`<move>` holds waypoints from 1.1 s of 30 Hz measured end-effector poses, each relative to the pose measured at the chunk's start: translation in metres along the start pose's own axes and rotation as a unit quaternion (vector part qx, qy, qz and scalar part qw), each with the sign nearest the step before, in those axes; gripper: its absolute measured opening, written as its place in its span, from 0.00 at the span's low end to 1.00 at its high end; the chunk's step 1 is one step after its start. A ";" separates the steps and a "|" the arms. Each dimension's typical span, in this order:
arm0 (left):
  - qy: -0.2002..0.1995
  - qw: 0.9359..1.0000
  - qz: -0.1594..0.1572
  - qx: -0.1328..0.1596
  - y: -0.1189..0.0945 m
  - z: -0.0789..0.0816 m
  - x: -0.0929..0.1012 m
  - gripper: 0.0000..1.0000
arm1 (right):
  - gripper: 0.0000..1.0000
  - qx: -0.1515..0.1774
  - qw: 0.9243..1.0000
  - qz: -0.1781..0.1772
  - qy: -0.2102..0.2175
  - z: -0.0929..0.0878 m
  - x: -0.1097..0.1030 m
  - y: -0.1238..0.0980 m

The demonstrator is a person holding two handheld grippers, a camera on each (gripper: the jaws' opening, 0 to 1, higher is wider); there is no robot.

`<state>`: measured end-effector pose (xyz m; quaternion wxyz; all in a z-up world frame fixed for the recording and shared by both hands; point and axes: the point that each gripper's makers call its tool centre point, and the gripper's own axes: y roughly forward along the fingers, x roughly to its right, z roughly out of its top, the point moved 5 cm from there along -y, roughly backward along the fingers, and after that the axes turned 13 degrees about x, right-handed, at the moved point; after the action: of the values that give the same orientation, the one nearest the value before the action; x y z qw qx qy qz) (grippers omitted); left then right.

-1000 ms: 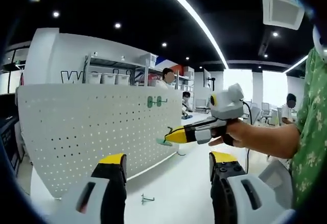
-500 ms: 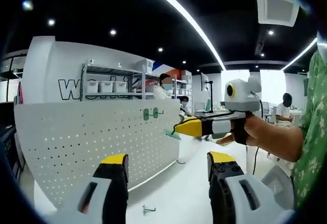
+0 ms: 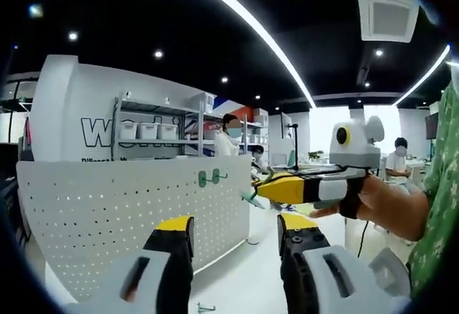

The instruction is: Insert the hook assembly into the mounting plate slot until the hook locks in place.

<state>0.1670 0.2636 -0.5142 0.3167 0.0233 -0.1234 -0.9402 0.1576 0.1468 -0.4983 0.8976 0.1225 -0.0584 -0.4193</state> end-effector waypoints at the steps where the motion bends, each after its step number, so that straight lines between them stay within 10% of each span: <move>1: -0.003 1.000 0.005 -0.002 0.000 0.000 -0.001 0.43 | 0.01 0.001 1.000 0.001 -0.001 0.000 -0.001 0.000; 22: -0.071 0.997 -0.017 0.017 0.006 0.003 0.007 0.07 | 0.01 0.007 1.000 0.020 0.000 -0.002 -0.016 0.005; 33: -0.089 0.996 -0.013 0.026 0.008 0.004 0.005 0.04 | 0.01 0.006 1.000 0.026 -0.001 -0.005 -0.017 0.005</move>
<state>0.1674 0.2554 -0.5086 0.2915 -0.0508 -0.1749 -0.9391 0.1517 0.1636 -0.5022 0.9073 0.1261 -0.0655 -0.3958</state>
